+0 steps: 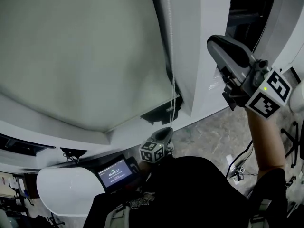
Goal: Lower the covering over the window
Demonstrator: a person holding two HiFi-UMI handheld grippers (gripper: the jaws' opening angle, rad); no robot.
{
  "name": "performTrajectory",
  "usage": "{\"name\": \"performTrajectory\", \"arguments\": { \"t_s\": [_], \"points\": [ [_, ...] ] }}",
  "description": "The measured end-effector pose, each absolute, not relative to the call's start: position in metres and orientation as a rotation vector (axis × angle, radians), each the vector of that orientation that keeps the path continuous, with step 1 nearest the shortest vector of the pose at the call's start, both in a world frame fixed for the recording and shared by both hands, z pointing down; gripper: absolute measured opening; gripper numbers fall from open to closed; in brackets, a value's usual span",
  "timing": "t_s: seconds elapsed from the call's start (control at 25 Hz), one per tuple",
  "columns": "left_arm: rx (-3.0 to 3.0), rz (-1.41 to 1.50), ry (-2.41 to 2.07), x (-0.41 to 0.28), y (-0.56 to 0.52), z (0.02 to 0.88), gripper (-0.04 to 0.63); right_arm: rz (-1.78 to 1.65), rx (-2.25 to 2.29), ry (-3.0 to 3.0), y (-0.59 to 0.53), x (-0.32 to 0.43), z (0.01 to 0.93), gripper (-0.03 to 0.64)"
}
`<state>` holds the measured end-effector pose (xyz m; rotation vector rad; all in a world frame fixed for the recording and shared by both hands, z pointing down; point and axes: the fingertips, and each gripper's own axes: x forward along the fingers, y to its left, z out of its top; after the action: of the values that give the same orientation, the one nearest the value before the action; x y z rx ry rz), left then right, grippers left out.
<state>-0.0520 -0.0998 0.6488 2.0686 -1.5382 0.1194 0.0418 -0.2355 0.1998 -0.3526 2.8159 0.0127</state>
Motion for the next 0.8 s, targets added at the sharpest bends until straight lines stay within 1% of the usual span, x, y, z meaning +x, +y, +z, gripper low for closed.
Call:
{"name": "performTrajectory", "arguments": {
  "t_s": [0.04, 0.12, 0.32, 0.48, 0.64, 0.8],
  "points": [
    [2.044, 0.109, -1.567, -0.054, -0.093, 0.648, 0.04, -0.028, -0.35, 2.828, -0.234, 0.044, 0.216, 0.046],
    [1.987, 0.093, -1.62, -0.057, -0.077, 0.648, 0.04, -0.1, -0.339, 2.881, -0.226, 0.042, 0.255, 0.046],
    [1.894, 0.059, -1.724, -0.063, -0.036, 0.647, 0.04, -0.21, -0.261, 3.13, -0.177, 0.004, 0.369, 0.048],
    [1.866, -0.056, -1.757, -0.067, -0.01, 0.628, 0.04, -0.471, -0.101, 3.19, -0.114, -0.021, 0.444, 0.046],
    [1.899, -0.161, -1.729, -0.067, 0.004, 0.596, 0.031, -0.652, 0.012, 3.23, -0.052, -0.033, 0.5, 0.046],
    [1.917, -0.229, -1.759, -0.074, 0.032, 0.569, 0.029, -0.78, 0.095, 3.245, 0.011, -0.037, 0.533, 0.044]
  ]
}}
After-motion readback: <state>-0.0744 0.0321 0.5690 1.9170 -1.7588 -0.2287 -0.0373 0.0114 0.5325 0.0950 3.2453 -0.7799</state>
